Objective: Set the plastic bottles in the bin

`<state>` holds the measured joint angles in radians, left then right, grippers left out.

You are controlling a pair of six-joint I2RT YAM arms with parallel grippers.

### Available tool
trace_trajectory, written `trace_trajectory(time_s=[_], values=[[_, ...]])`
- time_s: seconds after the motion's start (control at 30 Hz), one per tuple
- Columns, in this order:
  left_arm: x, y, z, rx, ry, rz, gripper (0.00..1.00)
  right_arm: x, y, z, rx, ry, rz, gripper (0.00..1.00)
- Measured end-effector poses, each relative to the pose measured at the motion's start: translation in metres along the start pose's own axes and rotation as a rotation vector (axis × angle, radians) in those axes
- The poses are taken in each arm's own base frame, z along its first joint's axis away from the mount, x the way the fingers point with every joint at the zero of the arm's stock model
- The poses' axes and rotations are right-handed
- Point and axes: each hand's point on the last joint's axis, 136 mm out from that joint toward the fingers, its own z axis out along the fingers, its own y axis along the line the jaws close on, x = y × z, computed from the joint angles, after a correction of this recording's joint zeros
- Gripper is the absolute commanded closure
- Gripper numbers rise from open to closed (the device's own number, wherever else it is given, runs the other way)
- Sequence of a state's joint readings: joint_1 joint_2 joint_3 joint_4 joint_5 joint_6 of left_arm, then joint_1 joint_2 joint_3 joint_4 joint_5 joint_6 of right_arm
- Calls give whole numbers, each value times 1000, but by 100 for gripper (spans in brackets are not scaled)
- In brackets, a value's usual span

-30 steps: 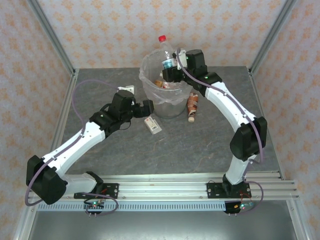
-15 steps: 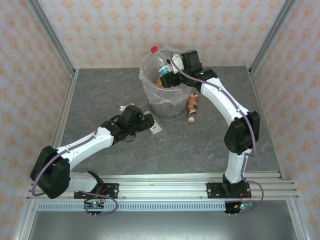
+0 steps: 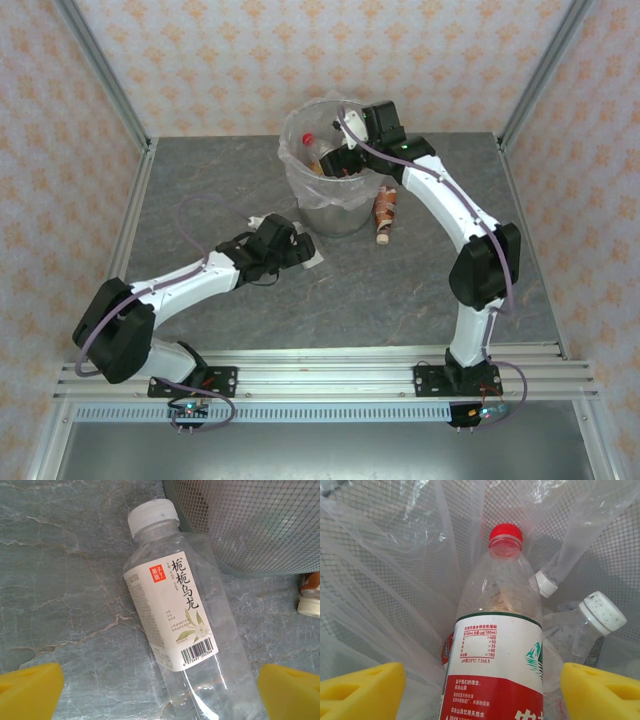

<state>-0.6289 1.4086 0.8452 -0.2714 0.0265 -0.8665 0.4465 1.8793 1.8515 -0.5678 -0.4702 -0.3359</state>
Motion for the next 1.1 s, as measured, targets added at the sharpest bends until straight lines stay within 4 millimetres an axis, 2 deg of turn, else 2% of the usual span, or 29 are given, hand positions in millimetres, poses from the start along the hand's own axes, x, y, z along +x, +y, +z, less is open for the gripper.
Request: trace_trajectory(time_s=[0.1, 0.3, 0.4, 0.5, 0.63, 0.83, 0.97, 1.1], values=[[3, -2, 3, -1, 9, 6, 0, -9, 1, -12, 10, -38, -1, 16], [13, -4, 12, -6, 41, 15, 0, -30, 5, -58, 63, -160, 28, 10], [16, -9, 16, -5, 51, 23, 0, -34, 5, -82, 96, -225, 60, 5], [19, -15, 19, 3, 57, 24, 0, -30, 6, -102, 122, -272, 102, 1], [23, -22, 26, 11, 65, 25, 0, -11, 9, -127, 152, -321, 157, 1], [27, -34, 36, -19, 75, 39, 0, 38, 7, -159, 228, -380, 258, 1], [30, -40, 44, -37, 85, 41, 0, 67, 3, -171, 276, -395, 310, 1], [31, -38, 55, -78, 96, 43, 0, 85, -1, -176, 314, -397, 345, 1]])
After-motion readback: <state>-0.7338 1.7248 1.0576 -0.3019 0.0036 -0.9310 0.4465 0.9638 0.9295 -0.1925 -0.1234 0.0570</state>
